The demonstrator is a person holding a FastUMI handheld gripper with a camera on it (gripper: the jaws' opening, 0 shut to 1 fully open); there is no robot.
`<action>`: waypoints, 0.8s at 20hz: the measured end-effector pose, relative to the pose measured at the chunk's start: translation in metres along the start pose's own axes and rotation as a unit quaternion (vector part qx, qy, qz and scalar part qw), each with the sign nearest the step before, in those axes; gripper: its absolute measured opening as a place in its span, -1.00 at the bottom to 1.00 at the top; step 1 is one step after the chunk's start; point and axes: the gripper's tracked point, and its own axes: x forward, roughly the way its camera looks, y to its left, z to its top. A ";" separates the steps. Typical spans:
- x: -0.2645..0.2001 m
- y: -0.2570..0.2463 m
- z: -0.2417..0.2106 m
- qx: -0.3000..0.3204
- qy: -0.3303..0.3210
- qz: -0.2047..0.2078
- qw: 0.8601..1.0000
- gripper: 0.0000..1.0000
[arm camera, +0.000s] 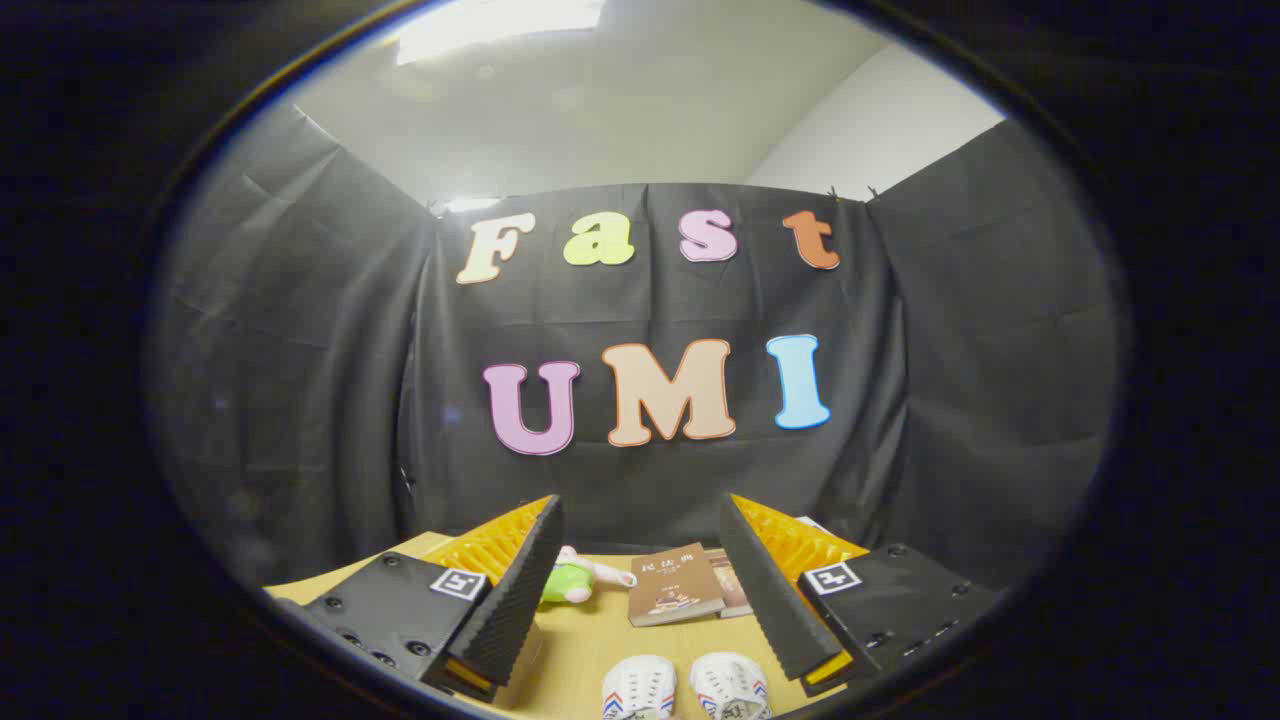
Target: Open the storage box then place both shoes into the box .Put the left shoe in first, then the right shoe, with the right side of both shoes facing outward in a uniform manner.
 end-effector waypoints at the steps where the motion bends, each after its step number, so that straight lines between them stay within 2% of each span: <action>1: -0.001 0.002 -0.001 -0.002 0.001 0.001 1.000 0.98; 16: -0.006 0.003 0.007 -0.018 -0.016 0.008 1.000 0.98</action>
